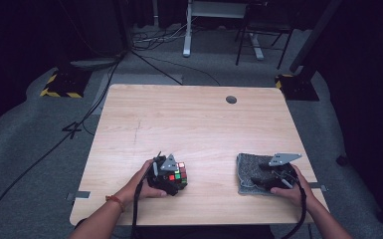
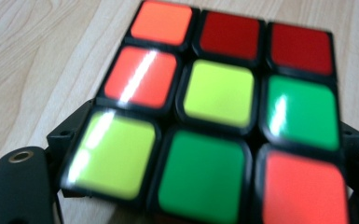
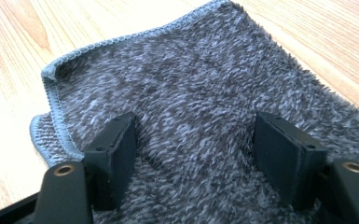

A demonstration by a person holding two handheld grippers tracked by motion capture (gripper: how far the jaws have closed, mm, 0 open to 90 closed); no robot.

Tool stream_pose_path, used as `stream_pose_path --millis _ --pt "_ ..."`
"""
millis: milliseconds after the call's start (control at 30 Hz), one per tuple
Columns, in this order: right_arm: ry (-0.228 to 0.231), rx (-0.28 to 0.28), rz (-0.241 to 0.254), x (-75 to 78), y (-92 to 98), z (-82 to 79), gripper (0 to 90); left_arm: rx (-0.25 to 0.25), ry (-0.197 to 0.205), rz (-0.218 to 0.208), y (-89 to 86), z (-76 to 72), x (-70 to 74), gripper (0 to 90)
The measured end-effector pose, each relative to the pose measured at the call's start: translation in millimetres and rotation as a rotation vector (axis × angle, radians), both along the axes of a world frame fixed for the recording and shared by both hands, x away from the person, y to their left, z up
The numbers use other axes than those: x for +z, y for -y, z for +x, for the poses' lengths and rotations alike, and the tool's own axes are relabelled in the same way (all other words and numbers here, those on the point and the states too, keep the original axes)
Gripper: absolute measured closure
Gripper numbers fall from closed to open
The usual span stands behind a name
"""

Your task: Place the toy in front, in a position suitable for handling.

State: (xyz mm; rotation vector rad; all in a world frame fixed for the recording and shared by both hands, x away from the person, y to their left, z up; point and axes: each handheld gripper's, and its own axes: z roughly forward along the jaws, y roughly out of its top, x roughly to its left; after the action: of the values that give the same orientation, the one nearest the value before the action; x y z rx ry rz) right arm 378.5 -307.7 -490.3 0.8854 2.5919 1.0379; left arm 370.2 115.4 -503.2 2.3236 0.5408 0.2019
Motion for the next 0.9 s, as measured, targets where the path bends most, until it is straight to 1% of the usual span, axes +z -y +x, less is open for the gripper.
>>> stream_pose_path --millis 67,100,133,167,267,333,367,400,433,500,533,567,600,633,667,733,767,800,833,867,900 --pt "0.011 0.001 -0.005 0.8 -0.2 -1.5 31.3 -0.002 -0.005 -0.005 -5.9 -2.4 -0.3 16.2" --pt "0.018 0.006 -0.014 1.5 -0.4 -2.3 30.9 -0.01 -0.003 -0.003 -12.1 -4.1 -0.3 16.2" --pt "0.018 0.006 -0.014 1.5 -0.4 -2.3 30.9 -0.01 -0.003 -0.003 -12.1 -4.1 -0.3 16.0" --pt "0.033 0.013 -0.033 4.4 -1.2 -3.4 28.1 -0.011 -0.004 -0.002 -15.3 -4.8 -0.2 15.9" --pt "0.04 0.011 -0.045 9.3 -2.1 -3.8 26.5 0.0 -0.006 -0.004 -23.0 -6.1 -0.5 15.9" --pt "0.045 0.012 -0.046 11.2 -2.5 -4.0 26.6 0.001 -0.005 -0.003 -24.1 -5.9 -0.4 15.8" --pt "0.056 0.021 -0.049 15.3 -5.7 -5.9 26.4 -0.005 -0.002 0.0 -25.0 -5.3 -0.2 15.8" --pt "0.057 0.026 -0.048 16.4 -7.3 -6.5 26.9 -0.007 -0.002 0.0 -25.1 -5.1 -0.2 15.7" --pt "0.055 0.03 -0.047 17.2 -9.9 -6.8 28.4 -0.002 -0.005 -0.004 -24.6 -5.5 -0.4 15.6" --pt "0.051 0.03 -0.048 17.7 -13.1 -6.4 27.8 -0.002 -0.003 0.002 -22.9 -5.2 0.0 15.5" --pt "0.041 0.033 -0.05 17.8 -16.7 -5.3 27.2 -0.008 0.003 0.001 -20.8 -4.6 0.1 15.6" --pt "0.03 0.041 -0.065 16.6 -22.0 -3.6 27.1 -0.011 0.004 0.003 -19.7 -3.8 0.2 15.6" --pt "0.032 0.042 -0.093 15.3 -26.4 -2.7 26.2 -0.014 -0.002 0.002 -18.7 -3.1 0.1 15.7" --pt "0.034 0.043 -0.109 13.6 -29.5 -1.7 25.7 -0.022 -0.004 0.0 -18.0 -2.4 -0.1 15.7" --pt "0.028 0.036 -0.11 12.4 -30.7 -1.1 25.2 -0.032 -0.005 0.0 -16.9 -1.3 0.0 15.7" --pt "0.013 0.005 -0.102 8.8 -29.9 0.7 22.3 -0.046 0.0 0.006 -14.1 0.0 0.3 15.8" --pt "0.005 -0.008 -0.079 5.4 -24.7 -0.1 22.5 -0.054 -0.003 -0.001 -12.1 -0.5 0.3 18.9" --pt "0.009 -0.01 -0.072 4.0 -22.3 -0.9 22.6 -0.067 0.001 -0.004 -10.6 -0.7 0.4 21.8" --pt "0.009 -0.01 -0.072 4.0 -22.3 -0.9 22.6 -0.072 0.006 -0.002 -8.4 -0.9 0.8 21.8" --pt "0.008 -0.015 -0.06 2.7 -18.8 -1.7 23.2 -0.079 0.005 -0.004 -6.2 -0.6 1.1 22.5" --pt "-0.002 -0.024 -0.039 1.1 -13.4 -2.6 24.1 -0.09 0.003 -0.007 -5.0 -0.6 1.3 28.2"
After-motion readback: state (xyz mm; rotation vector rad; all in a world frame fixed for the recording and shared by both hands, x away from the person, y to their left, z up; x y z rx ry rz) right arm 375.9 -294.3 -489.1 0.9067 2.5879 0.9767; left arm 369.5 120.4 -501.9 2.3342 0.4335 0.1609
